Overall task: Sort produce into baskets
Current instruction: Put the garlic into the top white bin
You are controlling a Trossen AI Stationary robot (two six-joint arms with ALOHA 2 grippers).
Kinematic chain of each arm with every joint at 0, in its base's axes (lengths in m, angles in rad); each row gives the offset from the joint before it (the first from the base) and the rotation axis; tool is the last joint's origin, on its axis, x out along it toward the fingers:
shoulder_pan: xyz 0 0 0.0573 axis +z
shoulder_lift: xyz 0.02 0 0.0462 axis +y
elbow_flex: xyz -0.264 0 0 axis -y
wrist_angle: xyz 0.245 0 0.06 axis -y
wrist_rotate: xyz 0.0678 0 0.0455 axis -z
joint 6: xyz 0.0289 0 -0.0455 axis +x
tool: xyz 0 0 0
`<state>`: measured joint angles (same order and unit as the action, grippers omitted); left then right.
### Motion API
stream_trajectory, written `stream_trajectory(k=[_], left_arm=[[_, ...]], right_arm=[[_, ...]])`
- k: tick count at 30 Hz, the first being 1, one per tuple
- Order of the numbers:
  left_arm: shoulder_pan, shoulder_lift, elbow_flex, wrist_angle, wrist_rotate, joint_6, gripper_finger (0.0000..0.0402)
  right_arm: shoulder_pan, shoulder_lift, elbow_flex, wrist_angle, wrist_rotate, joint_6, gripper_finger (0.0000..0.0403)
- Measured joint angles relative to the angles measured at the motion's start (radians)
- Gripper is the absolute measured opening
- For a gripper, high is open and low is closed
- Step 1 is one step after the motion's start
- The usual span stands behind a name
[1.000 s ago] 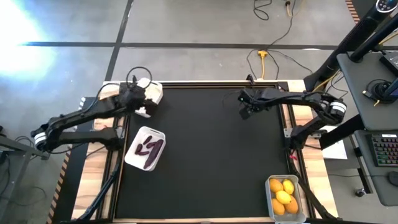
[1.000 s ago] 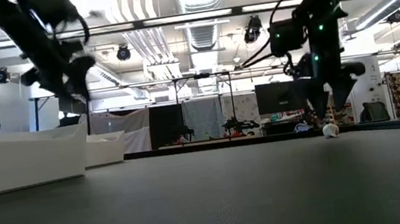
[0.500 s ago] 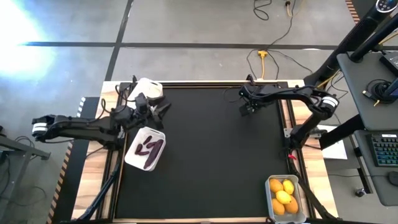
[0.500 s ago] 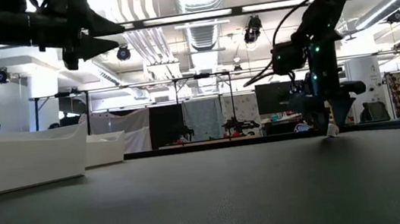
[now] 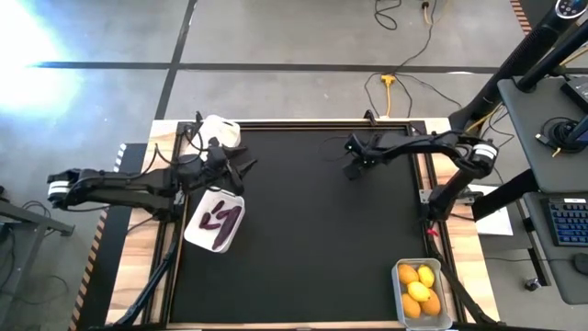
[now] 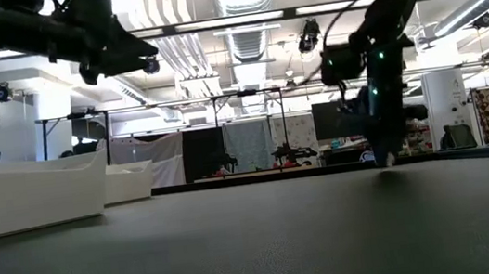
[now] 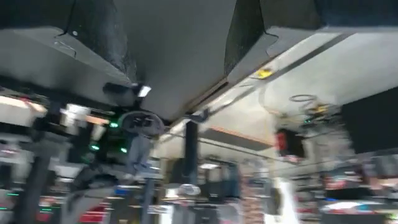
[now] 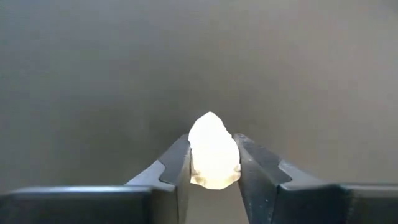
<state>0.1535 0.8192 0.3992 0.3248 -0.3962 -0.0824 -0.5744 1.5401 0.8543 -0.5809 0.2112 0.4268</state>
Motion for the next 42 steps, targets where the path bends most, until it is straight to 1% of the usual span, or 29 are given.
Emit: stream_trajectory(k=[2,5,8,12,15,19,21,23,27,30,33,35,39,41,42], left_arm=[[0.000,0.013,0.000,0.006,0.068,0.015,0.0227],[0.000,0.040,0.000,0.022,0.181,0.058,0.0227],[0.000,0.069,0.000,0.024,0.244,0.097,0.0227],[0.000,0.094,0.000,0.029,0.257,0.145,0.0227],[0.000,0.110,0.000,0.044,0.256,0.125,0.0227],[-0.007,0.157,0.000,0.049,0.256,0.057,0.0227],[-0.007,0.191,0.000,0.078,0.256,0.013,0.0227],[-0.007,0.235,0.000,0.111,0.254,-0.017,0.0227],[-0.007,0.329,-0.001,0.187,0.250,-0.030,0.0229],[-0.007,0.403,0.000,0.260,0.250,-0.031,0.0237],[-0.009,0.478,0.020,0.274,0.260,-0.026,0.0246],[-0.009,0.534,0.038,0.277,0.306,0.009,0.0248],[-0.021,0.659,0.090,0.276,0.434,0.071,0.0249],[-0.039,0.726,0.124,0.276,0.458,0.102,0.0249],[-0.049,0.764,0.146,0.276,0.458,0.118,0.0249]], right_arm=[[0.048,-0.012,0.005,0.029,-0.006,-0.001,0.0095],[0.131,-0.018,0.007,0.108,-0.033,-0.006,0.0092],[0.239,-0.017,0.007,0.227,-0.060,-0.040,0.0100],[0.391,0.012,0.007,0.411,-0.062,-0.093,0.0110],[0.480,0.053,0.007,0.539,-0.062,-0.117,0.0111],[0.555,0.129,0.007,0.670,-0.060,-0.161,0.0109],[0.579,0.172,0.007,0.733,-0.061,-0.185,0.0111],[0.597,0.206,0.012,0.758,-0.064,-0.219,0.0117],[0.619,0.250,0.048,0.730,-0.067,-0.256,0.0139],[0.627,0.251,0.084,0.657,-0.086,-0.257,0.0163],[0.634,0.242,0.125,0.540,-0.088,-0.256,0.0192],[0.641,0.231,0.163,0.452,-0.089,-0.242,0.0209],[0.668,0.196,0.247,0.223,-0.087,-0.205,0.0235],[0.695,0.179,0.285,0.115,-0.059,-0.181,0.0244],[0.713,0.170,0.305,0.065,-0.024,-0.169,0.0247]])
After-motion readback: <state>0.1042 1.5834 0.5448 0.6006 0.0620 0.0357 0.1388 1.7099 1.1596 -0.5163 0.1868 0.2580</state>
